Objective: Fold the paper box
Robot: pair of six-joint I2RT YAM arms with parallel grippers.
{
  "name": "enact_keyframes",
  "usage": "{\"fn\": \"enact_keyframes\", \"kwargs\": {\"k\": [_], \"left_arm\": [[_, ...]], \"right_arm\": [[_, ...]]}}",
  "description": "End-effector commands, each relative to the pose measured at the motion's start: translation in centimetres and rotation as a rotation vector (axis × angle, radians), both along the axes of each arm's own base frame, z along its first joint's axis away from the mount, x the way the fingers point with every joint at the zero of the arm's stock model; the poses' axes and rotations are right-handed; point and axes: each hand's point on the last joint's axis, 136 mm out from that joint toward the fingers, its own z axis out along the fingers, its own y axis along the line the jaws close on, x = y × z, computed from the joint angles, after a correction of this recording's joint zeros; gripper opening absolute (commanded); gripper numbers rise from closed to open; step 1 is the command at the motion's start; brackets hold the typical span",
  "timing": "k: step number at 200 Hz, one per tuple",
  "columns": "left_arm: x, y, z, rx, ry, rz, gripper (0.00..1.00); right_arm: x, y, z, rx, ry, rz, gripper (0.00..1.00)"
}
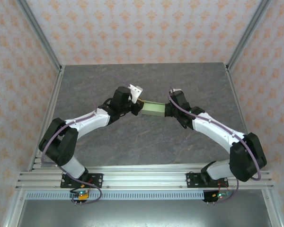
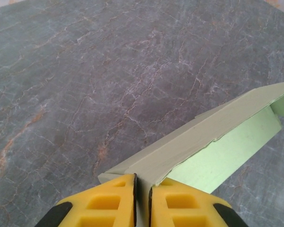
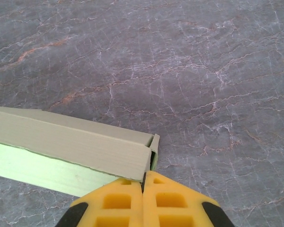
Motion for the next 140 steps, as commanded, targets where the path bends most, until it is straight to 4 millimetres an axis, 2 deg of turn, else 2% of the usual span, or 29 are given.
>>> {"fn": "enact_keyframes", "kwargs": {"k": [1,56,94,140], "left_arm": [[-0.1,-1.0,2.0,-0.067,0.038,-0.016,0.11],[0.5,-1.4,2.4,-0.178,0.135,0.071,0.13],[0.7,-1.7,1.1,-0.232,0.206,0.135,0.13],[0.1,-1.8,-1.4,-0.177,0.211,0.171,0.12]], "right_arm": [[-0.1,-0.1,-0.1,-0.026,0.017,-0.012,0.03],[0.0,-0.1,-0.7,-0.038,0.029,-0.033,0.03],[0.1,0.4,-1.0,-0.064,0.029,-0.046,0.03],[0.2,0.7,-1.5,-0.040,0.044,-0.069,0.03]]}}
